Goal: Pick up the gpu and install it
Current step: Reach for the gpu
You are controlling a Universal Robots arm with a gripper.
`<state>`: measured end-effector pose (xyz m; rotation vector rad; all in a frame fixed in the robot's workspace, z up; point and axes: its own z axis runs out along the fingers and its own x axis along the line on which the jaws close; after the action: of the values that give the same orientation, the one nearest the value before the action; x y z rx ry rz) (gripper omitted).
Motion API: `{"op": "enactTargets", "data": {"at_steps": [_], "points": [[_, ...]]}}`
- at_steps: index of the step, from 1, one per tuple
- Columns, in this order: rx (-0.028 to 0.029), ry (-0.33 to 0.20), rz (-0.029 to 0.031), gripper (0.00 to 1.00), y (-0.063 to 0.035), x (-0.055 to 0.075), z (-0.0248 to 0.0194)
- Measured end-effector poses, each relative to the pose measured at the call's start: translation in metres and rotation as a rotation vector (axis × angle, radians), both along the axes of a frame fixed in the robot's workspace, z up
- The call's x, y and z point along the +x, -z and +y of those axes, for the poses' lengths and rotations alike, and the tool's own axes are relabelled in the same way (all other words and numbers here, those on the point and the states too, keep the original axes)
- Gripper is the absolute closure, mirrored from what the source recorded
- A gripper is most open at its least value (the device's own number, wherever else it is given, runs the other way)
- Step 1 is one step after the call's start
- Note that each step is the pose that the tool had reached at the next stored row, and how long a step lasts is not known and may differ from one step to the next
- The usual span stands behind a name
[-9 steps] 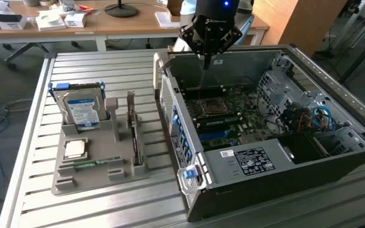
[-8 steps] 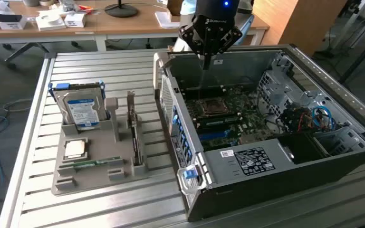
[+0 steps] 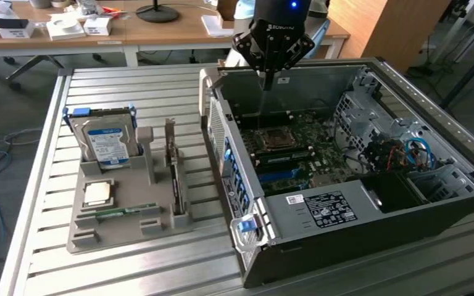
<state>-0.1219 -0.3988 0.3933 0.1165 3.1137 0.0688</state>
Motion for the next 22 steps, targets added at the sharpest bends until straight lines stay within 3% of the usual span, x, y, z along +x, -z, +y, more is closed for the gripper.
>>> {"op": "enactTargets", "data": {"at_steps": [10,22], "points": [[0.0,0.0,0.0001,0.89,0.0007,-0.009,0.0],[0.0001,0.0,0.0,0.89,0.0012,-0.033,0.0]]}}
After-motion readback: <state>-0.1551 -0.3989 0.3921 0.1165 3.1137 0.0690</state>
